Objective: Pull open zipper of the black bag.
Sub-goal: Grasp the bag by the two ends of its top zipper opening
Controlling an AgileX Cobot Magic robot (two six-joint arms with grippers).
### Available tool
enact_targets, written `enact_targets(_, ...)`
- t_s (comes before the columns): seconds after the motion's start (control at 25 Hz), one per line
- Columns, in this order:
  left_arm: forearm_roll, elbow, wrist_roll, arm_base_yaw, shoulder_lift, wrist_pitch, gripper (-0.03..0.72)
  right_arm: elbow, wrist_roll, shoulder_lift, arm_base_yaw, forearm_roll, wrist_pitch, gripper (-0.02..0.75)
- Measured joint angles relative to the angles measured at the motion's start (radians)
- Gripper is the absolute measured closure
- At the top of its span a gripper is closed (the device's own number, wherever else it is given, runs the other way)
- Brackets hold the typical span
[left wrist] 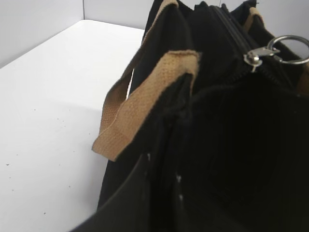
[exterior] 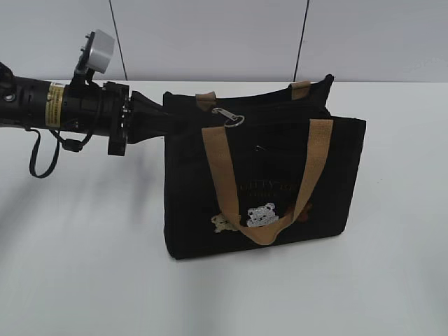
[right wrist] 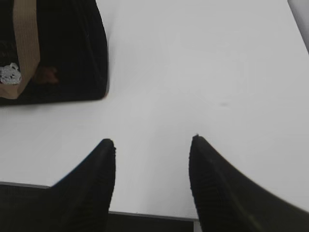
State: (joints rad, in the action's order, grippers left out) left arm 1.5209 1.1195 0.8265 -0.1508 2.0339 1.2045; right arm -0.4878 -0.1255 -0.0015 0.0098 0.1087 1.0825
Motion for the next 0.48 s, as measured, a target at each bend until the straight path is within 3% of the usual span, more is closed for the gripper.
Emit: enact_targets(0.48,0.000,0.000,0.000,0.000,0.000,0.000,0.661,-0.241,-0.212,0.571,0.000,0.107,-0.081,0.360)
